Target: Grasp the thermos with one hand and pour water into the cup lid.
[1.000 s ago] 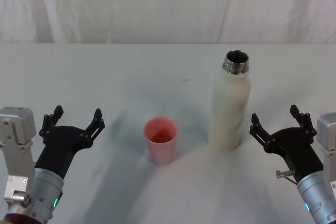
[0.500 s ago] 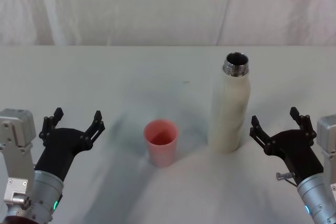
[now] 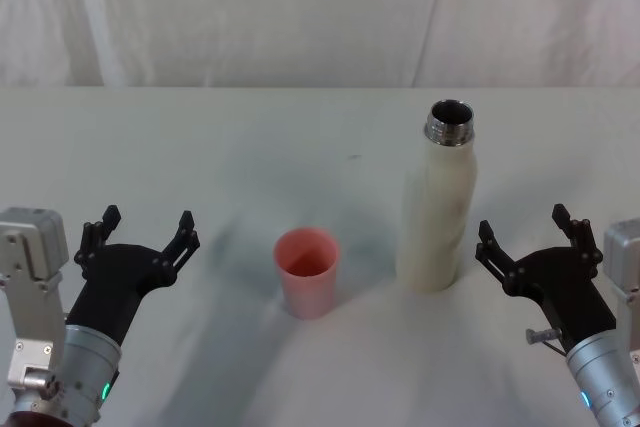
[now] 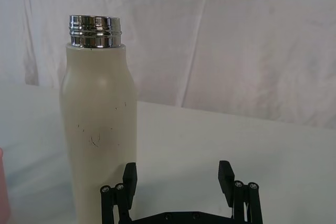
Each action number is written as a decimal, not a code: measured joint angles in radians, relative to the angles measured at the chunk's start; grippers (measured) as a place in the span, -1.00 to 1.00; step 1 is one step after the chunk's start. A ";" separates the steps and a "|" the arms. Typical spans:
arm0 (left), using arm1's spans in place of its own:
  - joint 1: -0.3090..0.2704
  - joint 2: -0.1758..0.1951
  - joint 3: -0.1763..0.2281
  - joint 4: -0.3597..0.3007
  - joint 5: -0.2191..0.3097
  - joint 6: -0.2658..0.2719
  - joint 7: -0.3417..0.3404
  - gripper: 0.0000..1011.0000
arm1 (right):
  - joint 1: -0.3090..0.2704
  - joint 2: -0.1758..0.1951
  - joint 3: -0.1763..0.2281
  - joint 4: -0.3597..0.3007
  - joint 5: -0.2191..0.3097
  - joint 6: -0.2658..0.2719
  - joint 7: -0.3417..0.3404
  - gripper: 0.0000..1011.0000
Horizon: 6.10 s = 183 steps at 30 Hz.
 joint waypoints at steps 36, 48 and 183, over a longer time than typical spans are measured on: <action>0.000 0.000 0.000 0.000 0.000 0.000 0.000 0.98 | -0.060 -0.028 -0.003 -0.067 0.013 0.025 0.185 0.98; 0.000 0.000 0.000 0.000 0.000 0.000 0.000 0.98 | -0.018 -0.046 -0.027 -0.038 -0.007 0.039 0.198 0.98; 0.000 0.000 0.000 0.000 0.000 0.000 0.000 0.98 | 0.235 0.015 -0.055 0.039 -0.084 0.099 0.253 0.87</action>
